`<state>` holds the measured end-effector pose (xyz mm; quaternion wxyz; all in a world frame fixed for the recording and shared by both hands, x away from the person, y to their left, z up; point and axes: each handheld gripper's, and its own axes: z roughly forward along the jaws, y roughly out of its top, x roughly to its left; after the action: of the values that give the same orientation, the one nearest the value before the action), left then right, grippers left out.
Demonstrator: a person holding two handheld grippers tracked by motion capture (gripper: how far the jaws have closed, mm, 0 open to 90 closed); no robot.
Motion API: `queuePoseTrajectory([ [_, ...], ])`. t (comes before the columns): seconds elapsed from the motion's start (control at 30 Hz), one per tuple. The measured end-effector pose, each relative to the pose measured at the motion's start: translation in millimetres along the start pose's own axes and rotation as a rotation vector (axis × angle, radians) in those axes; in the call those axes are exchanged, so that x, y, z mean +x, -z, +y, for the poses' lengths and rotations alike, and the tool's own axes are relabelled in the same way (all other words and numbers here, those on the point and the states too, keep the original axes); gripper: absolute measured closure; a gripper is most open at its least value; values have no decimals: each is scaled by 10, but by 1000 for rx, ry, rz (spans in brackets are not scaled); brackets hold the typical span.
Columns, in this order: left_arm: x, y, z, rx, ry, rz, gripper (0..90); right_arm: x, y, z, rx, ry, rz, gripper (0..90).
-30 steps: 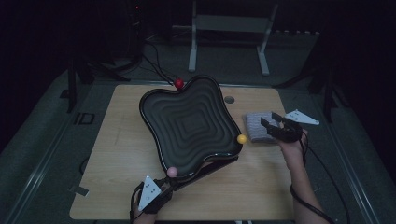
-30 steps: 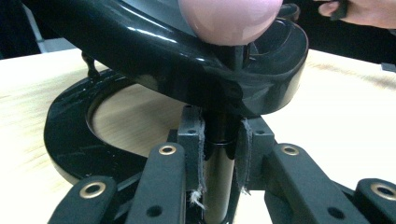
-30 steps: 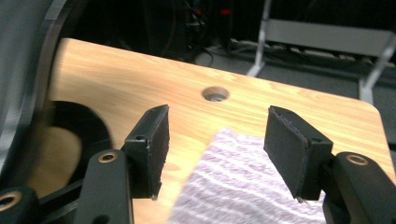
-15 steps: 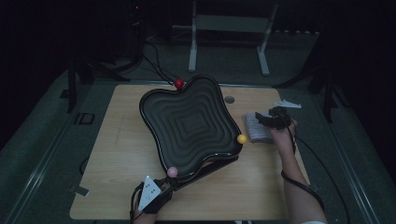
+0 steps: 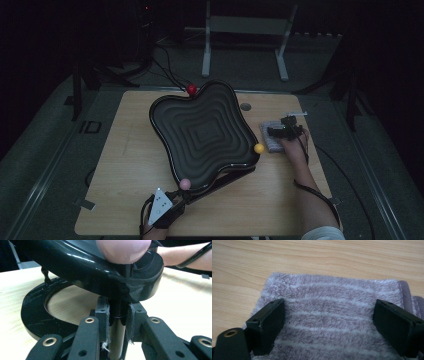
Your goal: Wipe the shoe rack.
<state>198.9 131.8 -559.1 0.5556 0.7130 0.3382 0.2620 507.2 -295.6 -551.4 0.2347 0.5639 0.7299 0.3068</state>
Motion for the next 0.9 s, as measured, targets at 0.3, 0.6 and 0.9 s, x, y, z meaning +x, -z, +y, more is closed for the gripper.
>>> queuePoseTrajectory([
  [0.3, 3, -3, 0, -1, 1, -4, 749, 25, 23, 9, 1, 72, 49, 421],
  [0.6, 0, -7, 1, -2, 1, -4, 749, 134, 184, 137, 20, 90, 113, 704],
  [0.9, -3, -7, 1, 0, 1, -3, 747, 218, 589, 397, -95, 69, 197, 716],
])
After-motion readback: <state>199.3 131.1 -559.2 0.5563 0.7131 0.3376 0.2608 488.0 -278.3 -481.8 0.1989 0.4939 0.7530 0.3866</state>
